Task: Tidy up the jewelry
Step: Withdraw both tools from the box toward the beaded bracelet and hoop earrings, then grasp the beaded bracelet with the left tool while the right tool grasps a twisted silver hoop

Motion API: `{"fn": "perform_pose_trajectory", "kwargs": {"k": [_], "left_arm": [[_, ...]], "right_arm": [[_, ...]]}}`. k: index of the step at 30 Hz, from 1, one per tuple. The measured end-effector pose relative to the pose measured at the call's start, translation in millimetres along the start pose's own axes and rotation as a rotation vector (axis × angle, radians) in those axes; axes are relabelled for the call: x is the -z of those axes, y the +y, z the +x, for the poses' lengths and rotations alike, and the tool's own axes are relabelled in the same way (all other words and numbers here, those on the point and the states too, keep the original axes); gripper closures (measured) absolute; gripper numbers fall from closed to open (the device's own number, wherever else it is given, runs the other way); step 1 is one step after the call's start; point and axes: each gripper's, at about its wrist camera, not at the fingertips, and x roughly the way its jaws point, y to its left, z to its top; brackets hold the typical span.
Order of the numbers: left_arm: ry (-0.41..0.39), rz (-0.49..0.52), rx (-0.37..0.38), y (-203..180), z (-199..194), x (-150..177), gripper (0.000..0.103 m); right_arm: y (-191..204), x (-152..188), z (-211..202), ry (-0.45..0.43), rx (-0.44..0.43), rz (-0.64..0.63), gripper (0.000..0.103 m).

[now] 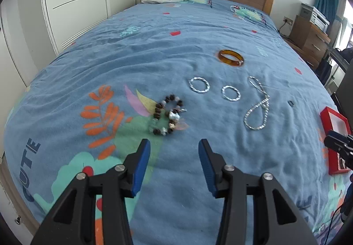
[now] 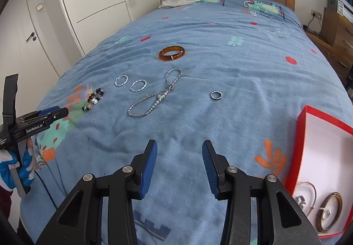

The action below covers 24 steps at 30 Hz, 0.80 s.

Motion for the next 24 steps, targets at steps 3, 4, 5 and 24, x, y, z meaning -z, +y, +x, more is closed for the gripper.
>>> {"fn": "perform_pose_trajectory", "kwargs": {"k": [3, 4, 5, 24], "left_arm": [[-0.004, -0.012, 0.003, 6, 11, -7, 0.059], [-0.004, -0.015, 0.003, 8, 14, -9, 0.059], [-0.004, -0.017, 0.004, 8, 16, -11, 0.059], [0.012, -0.013, 0.065, 16, 68, -30, 0.058]], "right_arm": [[-3, -3, 12, 0.003, -0.007, 0.016, 0.061], [-3, -4, 15, 0.005, -0.008, 0.019, 0.061], [-3, -5, 17, 0.006, -0.009, 0.021, 0.061], [34, -32, 65, -0.003, -0.074, 0.022, 0.061]]}}
